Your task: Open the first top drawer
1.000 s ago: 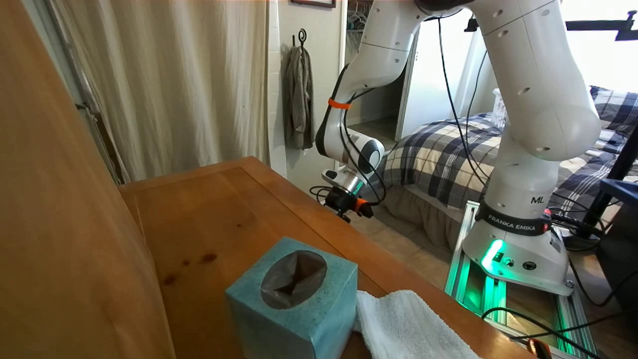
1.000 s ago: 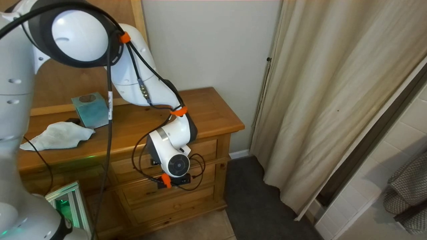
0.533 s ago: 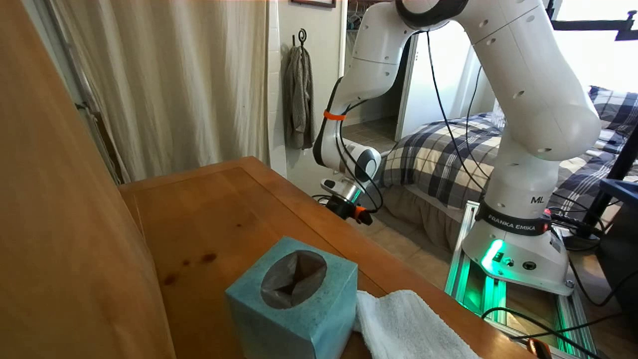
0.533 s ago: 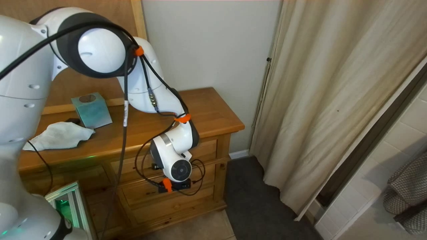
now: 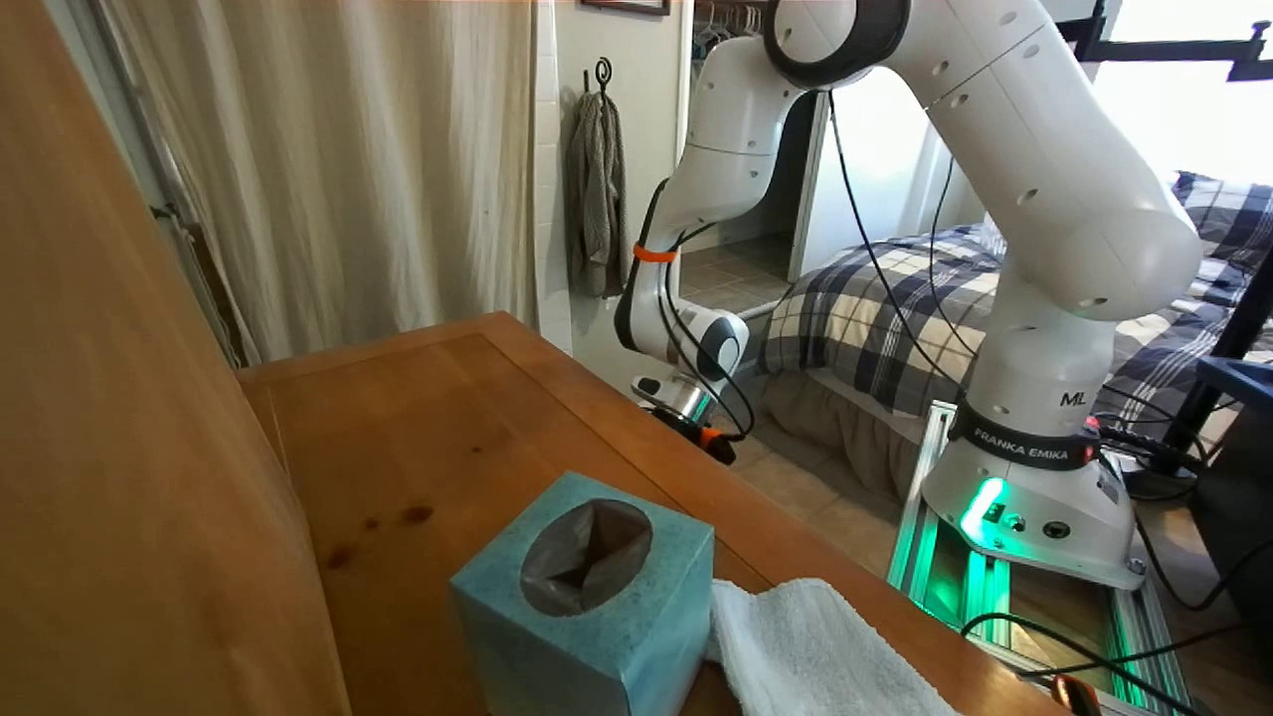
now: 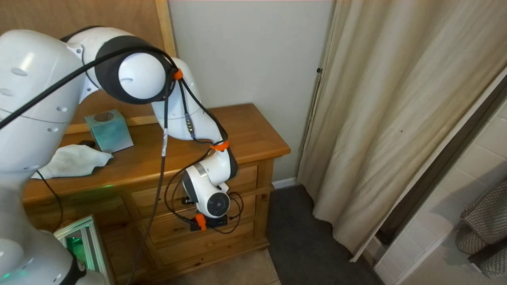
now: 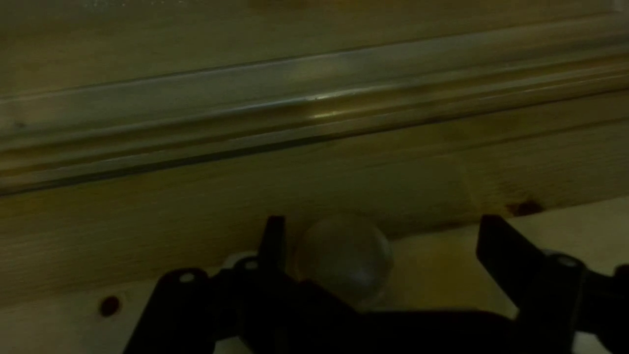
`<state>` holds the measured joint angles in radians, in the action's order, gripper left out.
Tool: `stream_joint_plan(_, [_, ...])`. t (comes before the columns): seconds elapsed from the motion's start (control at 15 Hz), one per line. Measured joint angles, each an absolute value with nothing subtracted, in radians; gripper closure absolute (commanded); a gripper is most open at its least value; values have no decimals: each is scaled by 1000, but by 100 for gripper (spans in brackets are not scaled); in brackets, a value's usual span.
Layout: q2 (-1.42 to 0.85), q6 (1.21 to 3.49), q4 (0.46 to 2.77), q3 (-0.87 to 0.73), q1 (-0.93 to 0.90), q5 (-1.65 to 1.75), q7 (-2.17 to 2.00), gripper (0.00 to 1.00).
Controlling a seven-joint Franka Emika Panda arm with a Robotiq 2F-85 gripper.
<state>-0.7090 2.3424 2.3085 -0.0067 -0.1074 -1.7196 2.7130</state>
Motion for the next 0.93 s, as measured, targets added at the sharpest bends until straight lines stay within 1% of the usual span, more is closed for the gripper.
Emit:
stream_joint_plan(0.27, [-721,2339,2282,-6,-112,-1720,2713,1])
stream_joint_plan(0.47, [-721,2335,2271,-6,-113,-1720,2713,32])
stream_joint_plan(0.6, [-721,2335,2269,-6,-113,-1720,2713,47])
stream_joint_plan(0.87, [-720,2335,2269,-12,-112,-1720,2713,74])
stream_joint_plan(0.93, [-720,2335,2270,-13,-112,-1720,2713,75])
